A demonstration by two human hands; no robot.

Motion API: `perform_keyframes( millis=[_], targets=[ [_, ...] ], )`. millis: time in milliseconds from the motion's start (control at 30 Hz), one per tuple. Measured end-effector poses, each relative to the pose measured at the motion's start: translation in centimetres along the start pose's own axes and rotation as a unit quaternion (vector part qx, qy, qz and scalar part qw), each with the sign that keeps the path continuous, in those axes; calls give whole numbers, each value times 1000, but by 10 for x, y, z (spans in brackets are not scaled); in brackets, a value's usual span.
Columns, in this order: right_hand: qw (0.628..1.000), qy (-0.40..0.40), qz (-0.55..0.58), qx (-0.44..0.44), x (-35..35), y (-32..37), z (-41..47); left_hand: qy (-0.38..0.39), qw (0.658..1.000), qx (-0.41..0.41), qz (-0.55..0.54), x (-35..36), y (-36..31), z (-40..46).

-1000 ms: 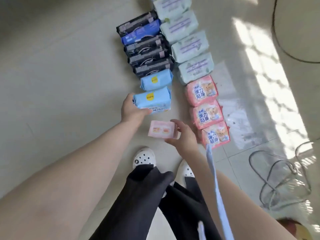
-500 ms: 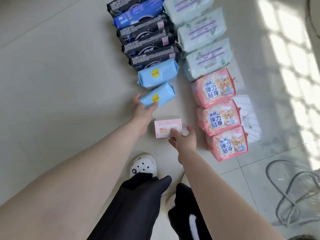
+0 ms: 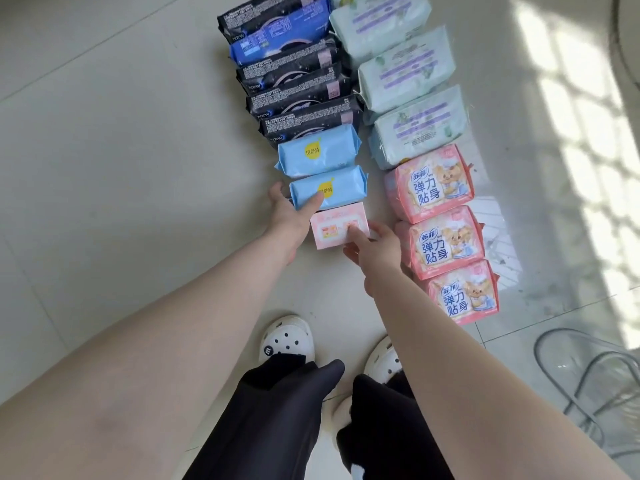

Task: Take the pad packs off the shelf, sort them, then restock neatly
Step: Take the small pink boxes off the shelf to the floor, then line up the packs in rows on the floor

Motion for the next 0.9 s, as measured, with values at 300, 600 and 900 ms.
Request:
perform_keyframes(
  millis=[300, 600, 900],
  targets=[
    [998, -1, -55, 29, -16, 6, -46, -24, 998, -24, 53, -31, -2, -53],
    [979, 20, -201, -35, -70, 107, -239, 37, 986, 32, 158, -104, -34, -263],
    [816, 154, -480, -283, -69, 325, -483, -1, 895, 217, 389, -228, -179, -512]
  ],
)
Point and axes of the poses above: each hand's wrist, its own z-axis towards the middle knuckle, its own x-axis out of the palm, y = z × x, the point moved 6 cm from there along z, towards the middle knuckle, and after that the axes turned 7 degrees about -x, right-handed, at the moved point
